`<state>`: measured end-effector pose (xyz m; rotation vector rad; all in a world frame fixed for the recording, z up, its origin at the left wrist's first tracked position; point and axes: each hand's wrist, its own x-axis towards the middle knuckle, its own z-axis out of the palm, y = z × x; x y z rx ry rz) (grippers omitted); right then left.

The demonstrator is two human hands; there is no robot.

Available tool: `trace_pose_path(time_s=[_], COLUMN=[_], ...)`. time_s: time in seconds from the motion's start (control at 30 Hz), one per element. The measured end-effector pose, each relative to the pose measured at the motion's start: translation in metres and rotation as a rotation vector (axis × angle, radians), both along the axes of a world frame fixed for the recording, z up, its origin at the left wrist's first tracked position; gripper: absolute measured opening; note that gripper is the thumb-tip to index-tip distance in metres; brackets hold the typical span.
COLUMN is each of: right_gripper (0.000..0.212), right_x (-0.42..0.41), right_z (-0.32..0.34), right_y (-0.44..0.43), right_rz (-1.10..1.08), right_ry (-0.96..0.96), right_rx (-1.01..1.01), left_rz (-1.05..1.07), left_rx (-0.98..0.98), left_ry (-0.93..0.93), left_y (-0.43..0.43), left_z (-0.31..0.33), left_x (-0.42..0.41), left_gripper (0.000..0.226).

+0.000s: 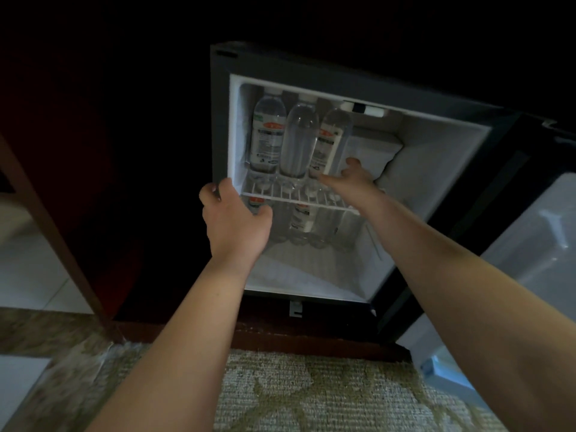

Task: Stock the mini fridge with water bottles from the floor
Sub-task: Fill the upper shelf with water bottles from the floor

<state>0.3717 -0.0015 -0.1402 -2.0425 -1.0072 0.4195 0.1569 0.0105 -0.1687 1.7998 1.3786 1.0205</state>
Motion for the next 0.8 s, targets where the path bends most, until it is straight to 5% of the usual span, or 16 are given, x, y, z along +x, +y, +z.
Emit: trace_pose_path(time_s=[0.17, 0.4, 0.8], right_gripper=[0.035, 0.008, 0.012], right_x=[-0.016, -0.046, -0.076], right_z=[0.015, 0.031, 0.092], right_y=[-0.029, -0.099, -0.28], right_rz=[0.053, 0.136, -0.097], right_ry=[-0.197, 0.008, 0.191], right_rx=[-0.177, -0.147, 0.062], left_rz=[-0.16, -0.529, -0.627], left_rx=[-0.031, -0.193, -0.082], left_ry=[0.062, 0.283, 0.375], left_y=[-0.016, -0.056, -0.18], left_z=[0.027, 0.061, 0.125], left_x=[0.006, 0.003, -0.01], left_gripper=[0.048, 0.018, 0.013])
